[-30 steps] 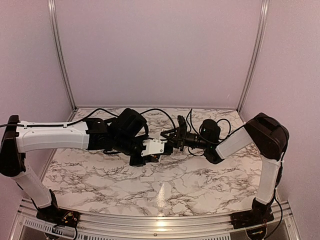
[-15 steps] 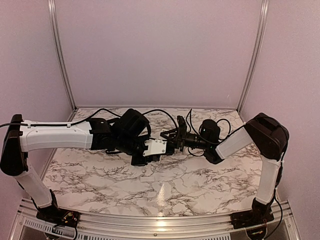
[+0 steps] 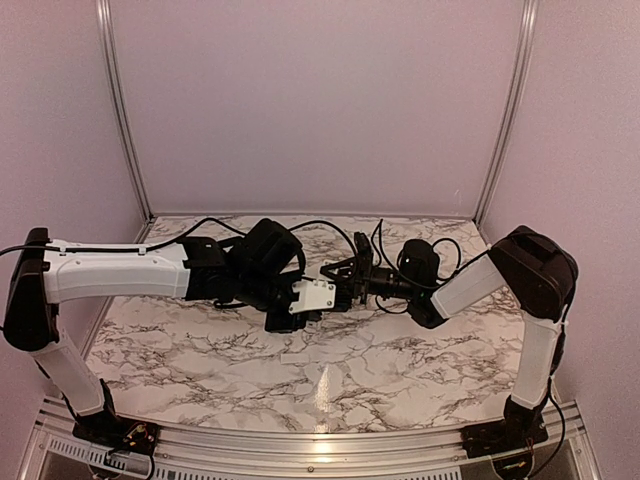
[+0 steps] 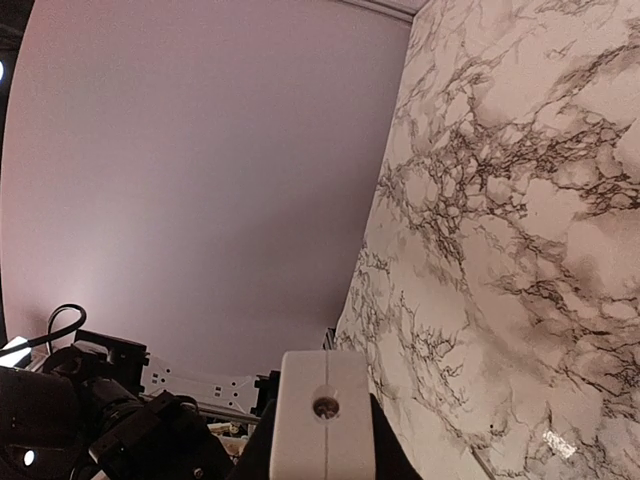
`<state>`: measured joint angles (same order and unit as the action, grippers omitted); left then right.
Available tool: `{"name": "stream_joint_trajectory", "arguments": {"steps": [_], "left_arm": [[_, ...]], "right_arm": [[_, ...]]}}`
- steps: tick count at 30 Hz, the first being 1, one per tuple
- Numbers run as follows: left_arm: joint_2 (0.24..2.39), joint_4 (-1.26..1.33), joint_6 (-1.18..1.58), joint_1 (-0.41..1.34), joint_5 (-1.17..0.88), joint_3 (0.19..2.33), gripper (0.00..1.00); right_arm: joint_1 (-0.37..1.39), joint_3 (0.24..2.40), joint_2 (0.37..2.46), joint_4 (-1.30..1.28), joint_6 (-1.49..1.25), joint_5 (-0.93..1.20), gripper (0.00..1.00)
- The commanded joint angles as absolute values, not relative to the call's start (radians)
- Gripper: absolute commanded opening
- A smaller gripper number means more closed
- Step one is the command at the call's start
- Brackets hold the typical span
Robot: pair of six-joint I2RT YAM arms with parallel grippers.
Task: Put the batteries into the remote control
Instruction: Load the battery into the battery compartment.
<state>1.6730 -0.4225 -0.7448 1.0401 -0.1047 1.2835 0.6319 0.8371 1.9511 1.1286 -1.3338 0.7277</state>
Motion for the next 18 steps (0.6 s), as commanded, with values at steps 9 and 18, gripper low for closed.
{"name": "stream_joint_trajectory", "arguments": {"steps": [9,18], "left_arm": [[1.724,-0.424,-0.741,1.015,-0.115,1.287,0.05],[1.728,-0.405,-0.714,0.996,-0.153,1.292,0.07]], "right_arm": [[0.658,0.843,1.865,1.253,-1.43,0.756,0.0],[0.658,0.833,1.853,1.247,-1.42,0.758,0.0]]}}
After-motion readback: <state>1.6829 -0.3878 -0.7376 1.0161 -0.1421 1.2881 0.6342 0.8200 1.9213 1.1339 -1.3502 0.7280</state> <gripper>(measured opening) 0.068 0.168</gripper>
